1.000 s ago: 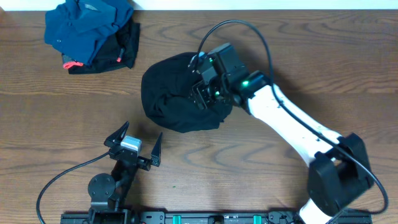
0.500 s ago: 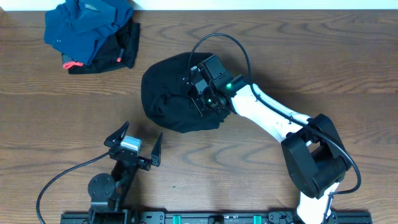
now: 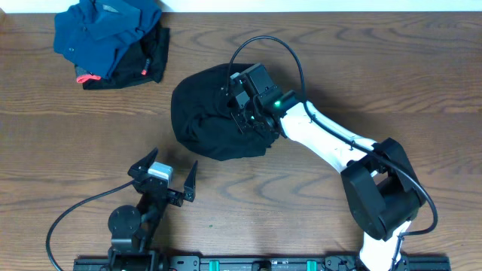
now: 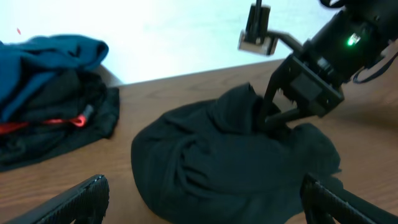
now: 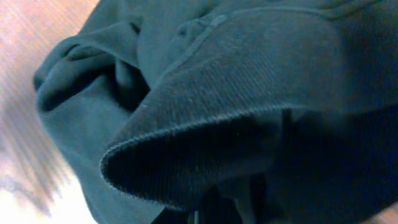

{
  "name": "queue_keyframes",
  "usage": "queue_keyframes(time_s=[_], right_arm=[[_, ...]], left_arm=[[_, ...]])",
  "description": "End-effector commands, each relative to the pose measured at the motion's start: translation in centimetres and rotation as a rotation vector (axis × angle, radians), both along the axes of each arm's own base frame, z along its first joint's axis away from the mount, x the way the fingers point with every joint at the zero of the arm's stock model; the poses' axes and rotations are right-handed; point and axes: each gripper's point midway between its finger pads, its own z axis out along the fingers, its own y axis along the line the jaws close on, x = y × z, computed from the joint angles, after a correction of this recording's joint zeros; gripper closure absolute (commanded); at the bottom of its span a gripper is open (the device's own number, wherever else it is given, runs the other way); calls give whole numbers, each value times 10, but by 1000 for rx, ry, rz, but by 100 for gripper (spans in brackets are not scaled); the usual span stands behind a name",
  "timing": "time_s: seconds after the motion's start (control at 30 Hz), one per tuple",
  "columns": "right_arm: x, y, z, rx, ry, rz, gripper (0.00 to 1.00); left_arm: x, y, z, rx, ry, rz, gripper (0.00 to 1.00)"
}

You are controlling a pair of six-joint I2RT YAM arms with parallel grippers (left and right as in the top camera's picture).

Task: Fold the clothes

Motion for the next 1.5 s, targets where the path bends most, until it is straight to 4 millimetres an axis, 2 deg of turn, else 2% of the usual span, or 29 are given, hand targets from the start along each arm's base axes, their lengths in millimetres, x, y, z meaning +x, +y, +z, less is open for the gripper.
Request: queue_keyframes(time_s=[0.0, 0.17, 0.4, 0.53, 0.67, 0.8, 0.9, 1.03, 1.13, 1.2, 1.27, 1.4, 1.47], right_arm=[[9, -1, 42, 18, -110, -25, 99], [8, -2, 74, 56, -166, -22, 99], [6, -4, 100, 88, -209, -25, 99], [4, -9, 135, 122, -276, -39, 99], [7, -38, 189, 107, -424, -145, 99], [4, -85, 249, 87, -581, -298, 99], [-6, -116, 288, 124, -654, -369, 99], [-25, -136, 315, 195, -671, -397, 99], [-34, -139, 314, 193, -649, -385, 93], [-38, -136, 302, 188, -596, -368, 81], [-41, -128, 284, 171, -529, -325, 60], [-35, -113, 232, 121, -353, -308, 41], [-27, -108, 204, 80, -284, -318, 35]], left_arm=[[-1, 0, -25, -7, 93, -1, 2], [-1, 0, -36, -5, 145, -1, 2], [-1, -1, -41, -6, 168, -5, 2], [-7, -22, -28, -33, 123, -134, 2], [-17, -43, -11, -54, 57, -280, 2], [-28, -60, 6, -62, -15, -406, 2], [-44, -76, 27, -55, -114, -545, 2], [-57, -85, 50, -37, -230, -638, 2], [-58, -85, 56, -55, -240, -638, 2], [-58, -85, 54, -56, -234, -638, 2], [-59, -85, 54, -56, -234, -644, 2], [-59, -85, 54, -56, -234, -645, 2], [-59, -85, 54, -56, -233, -645, 2]])
